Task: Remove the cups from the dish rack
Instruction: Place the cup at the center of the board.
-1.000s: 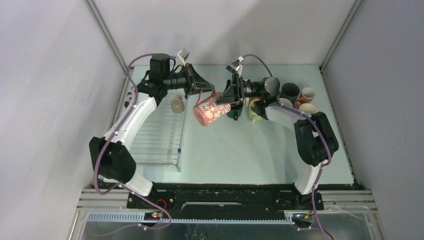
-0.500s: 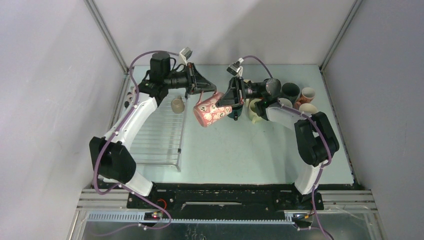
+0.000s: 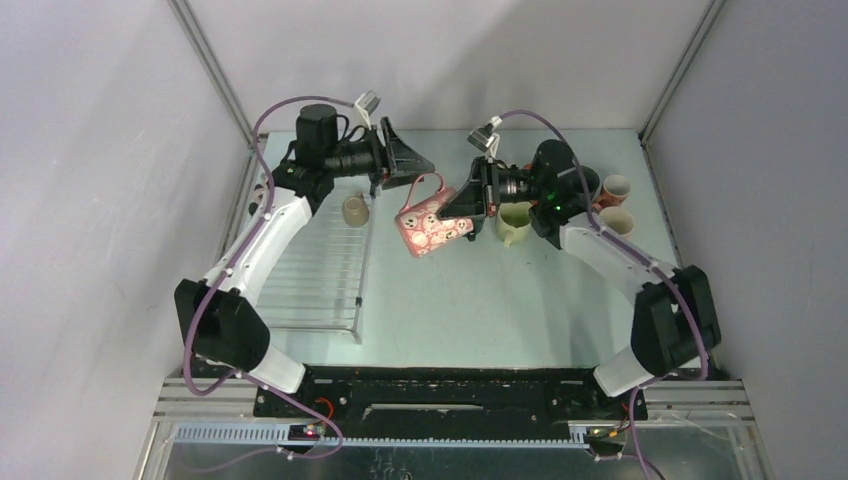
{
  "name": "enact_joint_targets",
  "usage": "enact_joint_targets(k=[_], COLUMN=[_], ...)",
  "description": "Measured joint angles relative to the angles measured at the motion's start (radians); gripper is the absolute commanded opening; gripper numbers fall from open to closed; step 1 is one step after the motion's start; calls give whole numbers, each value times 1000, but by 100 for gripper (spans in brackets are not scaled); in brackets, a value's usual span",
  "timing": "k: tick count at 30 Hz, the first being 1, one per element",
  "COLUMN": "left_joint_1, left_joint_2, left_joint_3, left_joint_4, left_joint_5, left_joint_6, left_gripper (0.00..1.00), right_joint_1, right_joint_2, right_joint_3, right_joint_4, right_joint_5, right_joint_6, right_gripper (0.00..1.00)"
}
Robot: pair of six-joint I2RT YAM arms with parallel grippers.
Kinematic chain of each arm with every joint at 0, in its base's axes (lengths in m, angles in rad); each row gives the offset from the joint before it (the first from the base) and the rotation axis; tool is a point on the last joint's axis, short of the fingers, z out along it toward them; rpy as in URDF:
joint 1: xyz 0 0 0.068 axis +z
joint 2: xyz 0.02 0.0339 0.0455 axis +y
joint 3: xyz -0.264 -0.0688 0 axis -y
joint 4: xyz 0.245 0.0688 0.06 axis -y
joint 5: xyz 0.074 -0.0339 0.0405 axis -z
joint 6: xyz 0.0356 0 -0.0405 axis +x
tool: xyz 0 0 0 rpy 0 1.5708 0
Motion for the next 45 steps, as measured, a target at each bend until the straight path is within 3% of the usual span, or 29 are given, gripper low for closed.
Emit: enact_joint_targets(k=[4,10,18,25,34,45], left_joint_1=[8,8,-11,-98,-194,-229], left_joint_2=[-6,-21,-82,-144,-183,-193], left_joint_3=[0,0,6,29,29,28], left_joint_4=[-3,-47,-208,-375,-458,-465], left_joint_5=[-37,-103,-322,-587,-760,-814], left_joint_6=[18,56,163,257,307,325], left_gripper=[90,99,100,100,100,100], right_joint_1=[-1,0,5,17,-17,-174], right_joint_2=[-95,-145,-218,-288,-338,-317], right_joint_3=[1,42,105,113,34,-92], right_joint_4=[-254,-647,-1162,-1485,-1624,-1560], right_joint_5=[56,202,575,946,1337,1470], right_joint_6=[-185,-424,-678,-759,-756,-753], right_gripper=[0,0,0,0,0,0])
